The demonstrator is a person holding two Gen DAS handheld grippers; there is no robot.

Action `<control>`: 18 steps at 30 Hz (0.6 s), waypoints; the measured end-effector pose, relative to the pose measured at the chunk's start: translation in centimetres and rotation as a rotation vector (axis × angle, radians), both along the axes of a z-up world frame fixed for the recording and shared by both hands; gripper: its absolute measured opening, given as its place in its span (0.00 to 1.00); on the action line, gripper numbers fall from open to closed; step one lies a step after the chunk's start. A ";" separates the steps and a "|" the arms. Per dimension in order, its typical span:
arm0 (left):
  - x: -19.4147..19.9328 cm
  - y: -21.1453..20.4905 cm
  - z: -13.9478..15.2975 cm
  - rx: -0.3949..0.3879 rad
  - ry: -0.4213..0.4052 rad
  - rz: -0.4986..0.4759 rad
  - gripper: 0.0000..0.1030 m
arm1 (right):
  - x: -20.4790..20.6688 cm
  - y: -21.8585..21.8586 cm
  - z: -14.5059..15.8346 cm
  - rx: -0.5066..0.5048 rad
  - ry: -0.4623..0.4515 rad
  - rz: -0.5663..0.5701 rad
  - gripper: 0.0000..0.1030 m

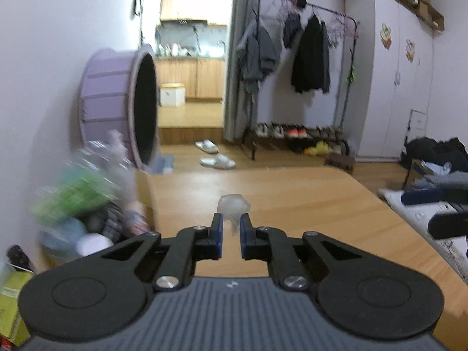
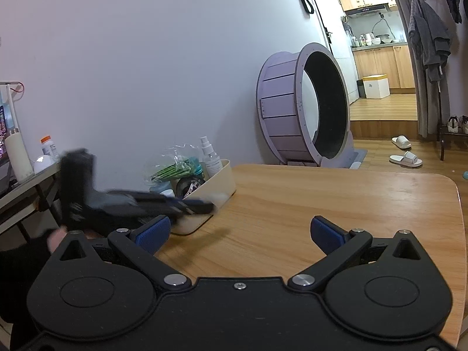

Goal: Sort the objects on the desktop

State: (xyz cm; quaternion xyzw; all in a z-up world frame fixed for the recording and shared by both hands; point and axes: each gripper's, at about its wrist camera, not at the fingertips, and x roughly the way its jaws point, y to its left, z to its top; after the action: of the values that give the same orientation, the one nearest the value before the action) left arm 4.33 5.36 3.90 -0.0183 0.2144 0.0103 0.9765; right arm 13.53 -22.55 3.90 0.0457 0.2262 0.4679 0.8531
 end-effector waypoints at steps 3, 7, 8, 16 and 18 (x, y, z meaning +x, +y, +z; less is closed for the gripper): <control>-0.2 1.7 1.1 0.023 -0.006 0.059 0.11 | 0.0 0.1 0.0 0.004 0.003 0.005 1.00; 1.4 4.0 0.4 0.050 0.041 0.145 0.15 | -0.1 0.4 -0.1 -0.003 0.005 0.012 1.00; 2.0 4.3 0.0 0.064 0.066 0.163 0.15 | -0.1 0.5 -0.1 -0.005 0.005 0.013 1.00; 1.4 5.5 -0.4 0.054 0.140 0.192 0.42 | -0.1 1.1 -0.1 -0.009 0.010 0.023 1.00; 0.6 5.7 -0.2 0.045 0.134 0.186 0.46 | -0.2 1.5 -0.1 -0.010 0.009 0.032 1.00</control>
State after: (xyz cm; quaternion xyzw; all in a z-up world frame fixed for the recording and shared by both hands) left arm 4.94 11.08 3.69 -0.0155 0.2764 0.1066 0.9550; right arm 13.34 -21.09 3.77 0.0400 0.2332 0.4799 0.8448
